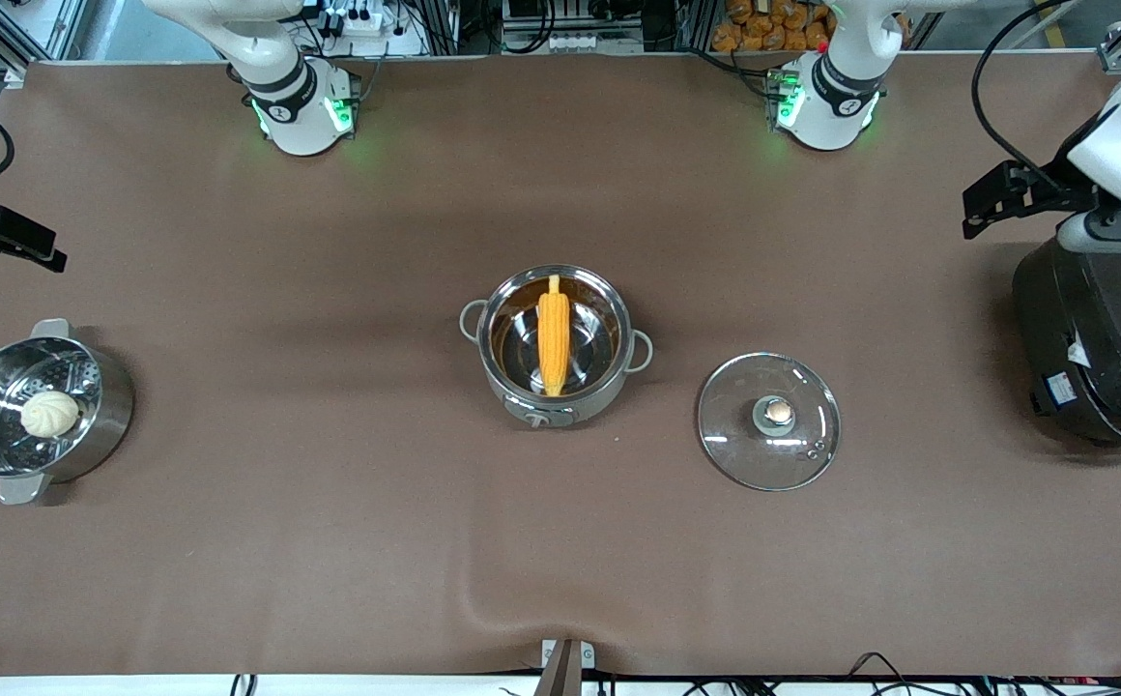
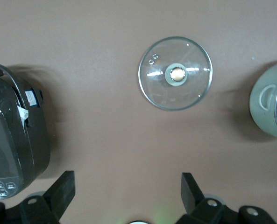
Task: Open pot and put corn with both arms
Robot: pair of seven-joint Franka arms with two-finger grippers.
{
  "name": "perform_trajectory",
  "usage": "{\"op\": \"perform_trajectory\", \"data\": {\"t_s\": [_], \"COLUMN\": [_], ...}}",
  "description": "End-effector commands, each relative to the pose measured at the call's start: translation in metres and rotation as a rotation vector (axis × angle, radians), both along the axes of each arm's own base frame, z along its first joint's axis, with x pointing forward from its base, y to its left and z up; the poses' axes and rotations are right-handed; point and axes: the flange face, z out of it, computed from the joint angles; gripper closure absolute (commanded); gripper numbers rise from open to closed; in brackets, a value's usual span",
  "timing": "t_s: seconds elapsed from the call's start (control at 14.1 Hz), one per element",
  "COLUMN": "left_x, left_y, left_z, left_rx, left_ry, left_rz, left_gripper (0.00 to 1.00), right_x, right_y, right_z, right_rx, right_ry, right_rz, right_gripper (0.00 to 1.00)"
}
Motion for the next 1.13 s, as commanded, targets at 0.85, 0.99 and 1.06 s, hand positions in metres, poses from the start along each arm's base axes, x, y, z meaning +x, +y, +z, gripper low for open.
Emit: {"op": "perform_trajectory", "data": {"t_s": [0.85,0.99,1.06], "left_x": [-0.01,-0.01,-0.01], "left_y": [0.031,0.032,0.033], "left_z": [0.011,0.011,0.011], "left_rx": [-0.021,-0.021,-0.021], "left_ry": [0.03,0.03,0.03], "left_rz": [0.011,0.011,0.014], "left_gripper": [0.0,0.0,0.0], "right_x": [0.001,0.001,0.0], "right_y": [0.001,0.0,-0.001], "right_z": [0.0,-0.001,-0.002], "right_rx": [0.017,0.022,0.038], "right_ry": [-0.037,-0.03,-0.025], "right_rz": [-0.016,-0.024,-0.03], "right_gripper": [0.0,0.0,0.0]}}
